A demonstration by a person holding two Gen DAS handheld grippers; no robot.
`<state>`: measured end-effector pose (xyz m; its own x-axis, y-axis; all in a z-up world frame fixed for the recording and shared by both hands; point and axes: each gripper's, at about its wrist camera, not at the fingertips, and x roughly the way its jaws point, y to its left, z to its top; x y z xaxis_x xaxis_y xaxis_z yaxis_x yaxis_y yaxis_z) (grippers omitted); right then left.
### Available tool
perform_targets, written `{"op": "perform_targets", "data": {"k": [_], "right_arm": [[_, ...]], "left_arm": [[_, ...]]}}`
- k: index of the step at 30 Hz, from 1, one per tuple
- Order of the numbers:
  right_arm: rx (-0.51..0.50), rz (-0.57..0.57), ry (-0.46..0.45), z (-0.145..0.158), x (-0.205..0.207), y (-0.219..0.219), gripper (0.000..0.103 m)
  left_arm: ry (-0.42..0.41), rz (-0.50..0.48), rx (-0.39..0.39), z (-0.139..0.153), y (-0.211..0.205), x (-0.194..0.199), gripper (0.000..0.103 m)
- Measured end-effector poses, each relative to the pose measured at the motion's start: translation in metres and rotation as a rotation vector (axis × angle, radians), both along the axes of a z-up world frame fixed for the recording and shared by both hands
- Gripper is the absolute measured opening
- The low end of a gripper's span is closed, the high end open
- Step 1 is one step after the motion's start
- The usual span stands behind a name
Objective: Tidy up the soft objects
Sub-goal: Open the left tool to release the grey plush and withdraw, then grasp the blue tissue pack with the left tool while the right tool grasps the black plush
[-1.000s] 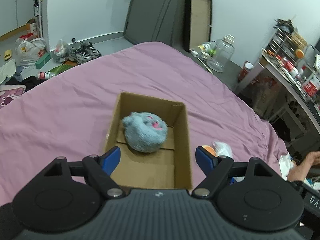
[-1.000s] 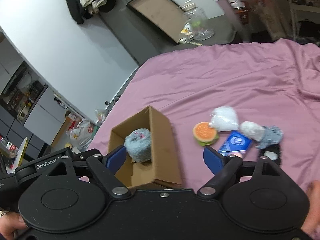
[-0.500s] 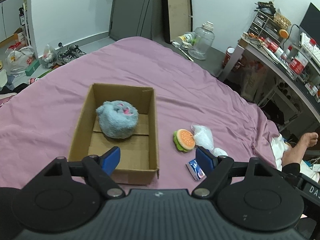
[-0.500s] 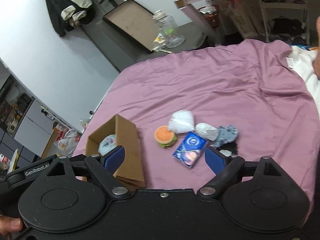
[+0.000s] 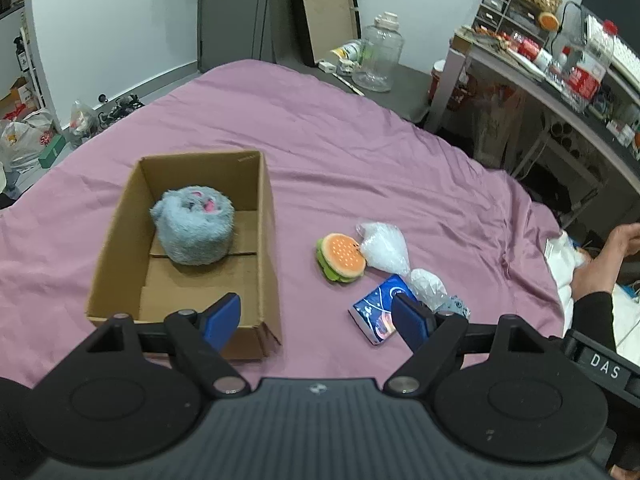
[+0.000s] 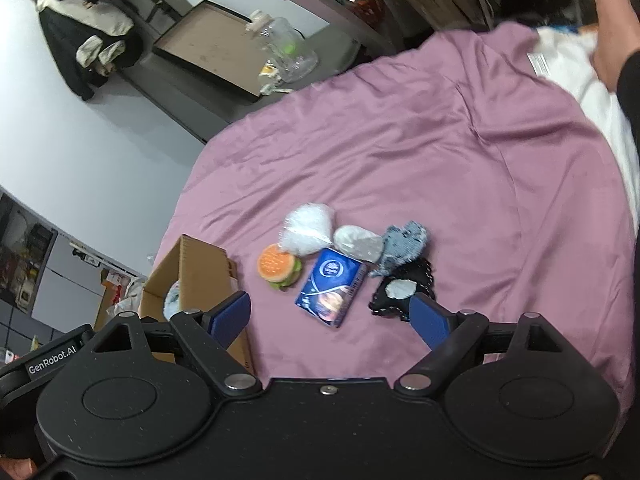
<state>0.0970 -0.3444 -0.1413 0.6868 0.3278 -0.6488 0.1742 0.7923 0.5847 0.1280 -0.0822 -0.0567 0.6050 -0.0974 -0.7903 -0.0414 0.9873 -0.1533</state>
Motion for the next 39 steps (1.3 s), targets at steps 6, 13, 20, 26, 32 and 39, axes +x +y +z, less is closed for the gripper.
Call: {"op": "perform_targets", "data": {"k": [6, 13, 20, 26, 32, 39], "right_arm": [[0.081, -0.007, 0.041, -0.032, 0.009, -0.013, 0.076], [0.167, -0.024, 0.103, -0.064, 0.021, -0.025, 0.069], [0.255, -0.07, 0.162, -0.091, 0.03, -0.037, 0.061], [0.327, -0.11, 0.219, -0.113, 0.034, -0.044, 0.055], [0.436, -0.156, 0.219, -0.126, 0.034, -0.05, 0.043], [0.436, -0.159, 0.229, -0.131, 0.037, -0.05, 0.034]], "left_arm": [[0.019, -0.041, 0.033, -0.022, -0.025, 0.01, 0.081], [0.054, -0.076, 0.063, -0.051, -0.049, 0.028, 0.081], [0.1, -0.092, 0.089, -0.084, -0.067, 0.05, 0.081], [0.135, -0.13, 0.129, -0.109, -0.079, 0.067, 0.081], [0.183, -0.16, 0.147, -0.128, -0.087, 0.078, 0.081], [0.196, -0.225, 0.242, -0.144, -0.106, 0.088, 0.081]]}}
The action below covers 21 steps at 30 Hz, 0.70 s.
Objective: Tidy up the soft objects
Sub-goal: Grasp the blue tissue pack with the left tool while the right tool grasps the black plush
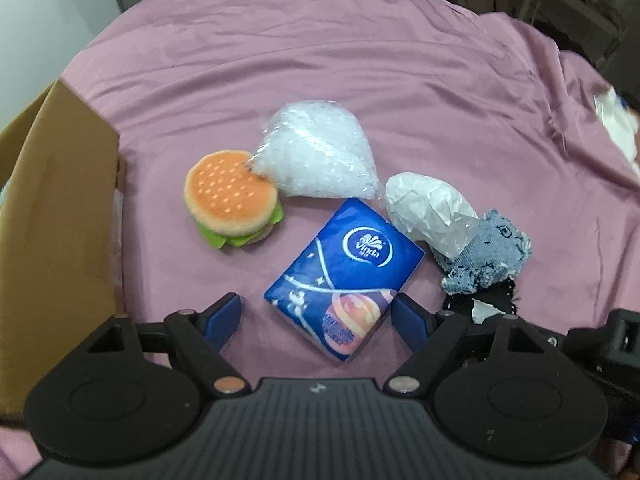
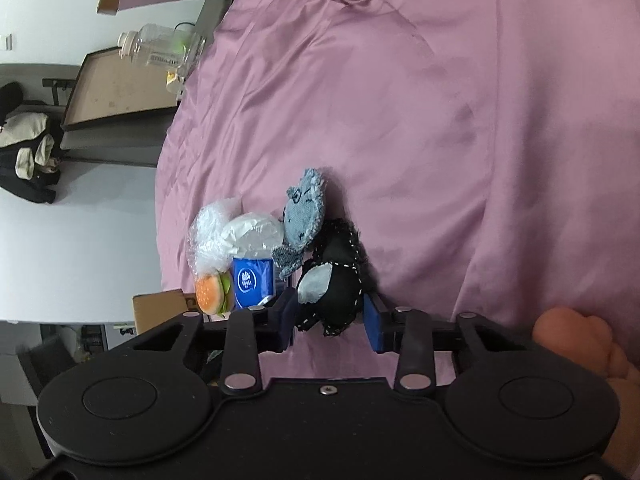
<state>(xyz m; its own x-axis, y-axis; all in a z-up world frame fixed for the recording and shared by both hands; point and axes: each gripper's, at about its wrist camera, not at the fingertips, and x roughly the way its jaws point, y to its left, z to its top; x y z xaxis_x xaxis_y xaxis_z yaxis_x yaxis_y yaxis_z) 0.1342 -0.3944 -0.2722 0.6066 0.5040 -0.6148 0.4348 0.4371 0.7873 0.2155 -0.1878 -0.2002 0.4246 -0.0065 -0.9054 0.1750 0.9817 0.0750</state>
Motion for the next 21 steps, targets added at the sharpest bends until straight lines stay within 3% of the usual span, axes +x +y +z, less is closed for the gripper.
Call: {"op": "perform_targets", "data": {"k": [2, 5, 7, 9, 21], "right_arm": [[-0.012, 0.008, 0.006, -0.002, 0.0, 0.002, 0.024], [-0.038, 0.02, -0.01, -0.001, 0.0, 0.005, 0.018], [-0.051, 0.026, -0.027, 0.004, -0.002, 0.006, 0.017], [-0.063, 0.025, -0.048, 0.01, -0.003, 0.006, 0.016], [-0.135, 0.058, -0.159, 0.053, -0.021, 0.013, 0.015]], "left_arm": [[-0.017, -0.019, 0.021, -0.002, -0.004, 0.001, 0.081], [-0.034, -0.011, 0.011, -0.003, -0.004, 0.003, 0.081], [-0.042, -0.013, 0.002, -0.001, -0.002, 0.001, 0.077], [-0.053, -0.009, -0.011, 0.002, 0.001, -0.003, 0.066], [-0.112, 0.073, -0.126, 0.049, 0.043, -0.042, 0.064]]}}
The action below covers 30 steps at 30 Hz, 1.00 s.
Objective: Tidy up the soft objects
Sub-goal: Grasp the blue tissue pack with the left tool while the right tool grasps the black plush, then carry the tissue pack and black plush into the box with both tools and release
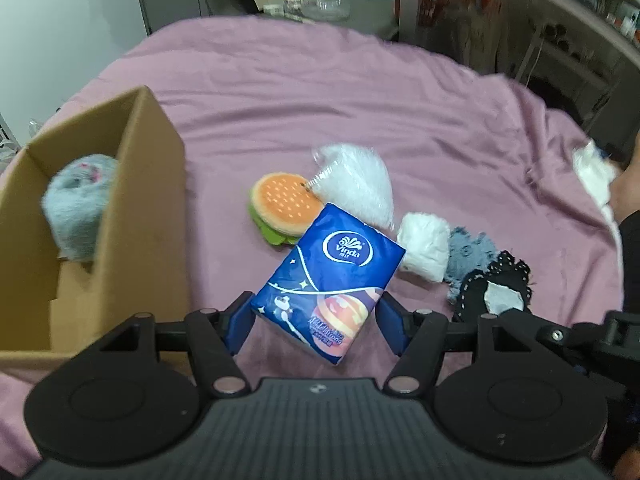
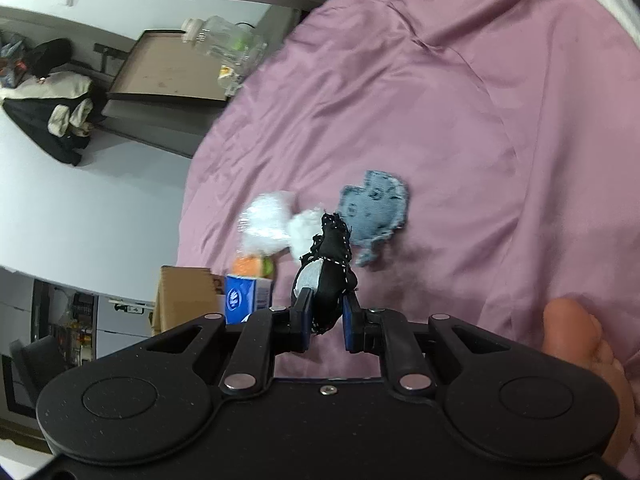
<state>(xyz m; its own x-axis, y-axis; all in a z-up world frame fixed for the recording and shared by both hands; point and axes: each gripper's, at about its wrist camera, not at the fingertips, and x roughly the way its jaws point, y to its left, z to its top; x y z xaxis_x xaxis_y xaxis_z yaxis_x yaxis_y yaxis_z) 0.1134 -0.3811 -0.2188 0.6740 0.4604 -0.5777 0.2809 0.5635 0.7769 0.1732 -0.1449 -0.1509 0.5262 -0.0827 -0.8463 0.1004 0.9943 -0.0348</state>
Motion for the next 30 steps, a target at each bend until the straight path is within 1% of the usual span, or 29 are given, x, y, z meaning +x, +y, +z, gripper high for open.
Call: {"op": "perform_targets", "data": {"k": [4, 8, 11, 13, 24, 30], "right_arm": [[-0.033, 0.015, -0.04, 0.02, -0.003, 0.008, 0.015], [-0.06, 0.034, -0.071, 0.041, -0.004, 0.021, 0.015], [-0.044, 0.045, -0.079, 0.053, -0.003, 0.031, 0.015], [-0.062, 0.05, -0.094, 0.063, -0.003, 0.038, 0.015], [-0.101, 0.121, -0.141, 0.095, 0.005, 0.091, 0.015], [-0.117, 0.157, -0.164, 0.11, 0.011, 0.118, 0.015]], "left_arm": [[-0.03, 0.027, -0.043, 0.019, 0.014, -0.011, 0.064], [-0.06, 0.036, -0.069, 0.037, 0.029, -0.018, 0.064], [-0.077, 0.057, -0.091, 0.047, 0.045, -0.02, 0.064], [-0.087, 0.069, -0.107, 0.054, 0.056, -0.023, 0.064], [-0.132, 0.174, -0.148, 0.073, 0.119, -0.029, 0.064], [-0.142, 0.211, -0.167, 0.078, 0.147, -0.029, 0.064]]}}
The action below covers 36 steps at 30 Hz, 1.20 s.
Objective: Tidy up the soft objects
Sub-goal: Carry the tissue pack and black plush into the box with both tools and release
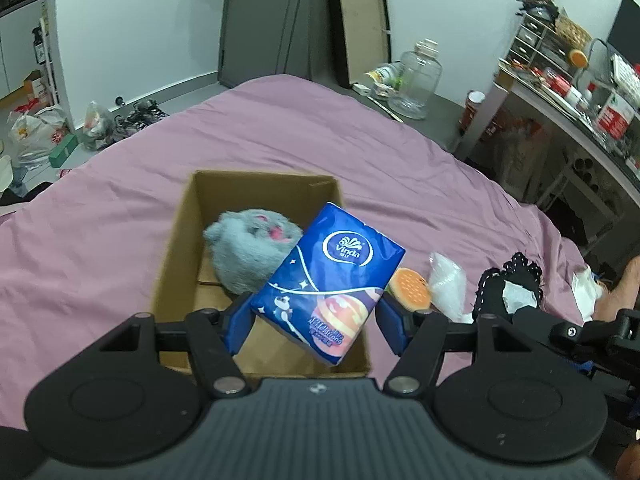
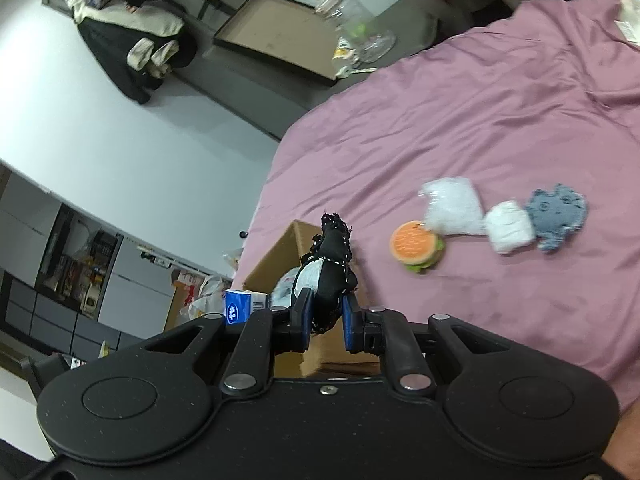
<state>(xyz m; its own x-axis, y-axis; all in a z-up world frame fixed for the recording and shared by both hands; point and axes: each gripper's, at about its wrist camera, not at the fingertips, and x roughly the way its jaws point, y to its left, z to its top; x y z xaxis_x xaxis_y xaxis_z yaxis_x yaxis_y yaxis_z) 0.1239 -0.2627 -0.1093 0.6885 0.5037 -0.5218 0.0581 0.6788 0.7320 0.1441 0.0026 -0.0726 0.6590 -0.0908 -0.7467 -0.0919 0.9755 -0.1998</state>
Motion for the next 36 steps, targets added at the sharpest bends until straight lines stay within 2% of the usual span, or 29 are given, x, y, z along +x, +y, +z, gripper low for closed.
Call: {"op": "perform_targets", "data": {"k": [11, 20, 28, 30, 31, 34, 36], "right_arm": [[-0.04, 0.062, -0.005, 0.012, 0.013, 0.05, 0.015], [-0.068, 0.103, 0.034, 0.002, 0.027, 0.085, 0.015], [-0.172, 0.158, 0.096, -0.004, 0.049, 0.116, 0.016], [-0.202, 0.165, 0.112, -0.003, 0.055, 0.123, 0.018], [-0.221, 0.168, 0.124, -0.003, 0.059, 0.126, 0.024], [-0.271, 0.175, 0.159, -0.002, 0.067, 0.133, 0.029], [-0.29, 0.179, 0.156, 0.003, 0.068, 0.134, 0.043]], "left_arm": [[0.014, 0.044, -0.033, -0.006, 0.039, 0.005, 0.064], [0.101, 0.042, -0.048, -0.028, 0.062, 0.016, 0.065], [0.146, 0.029, -0.075, -0.037, 0.074, 0.025, 0.065], [0.154, 0.033, -0.08, -0.037, 0.076, 0.028, 0.065], [0.16, 0.034, -0.082, -0.036, 0.076, 0.029, 0.066], [0.176, 0.039, -0.093, -0.034, 0.077, 0.032, 0.067], [0.173, 0.033, -0.091, -0.031, 0.076, 0.032, 0.069]]}}
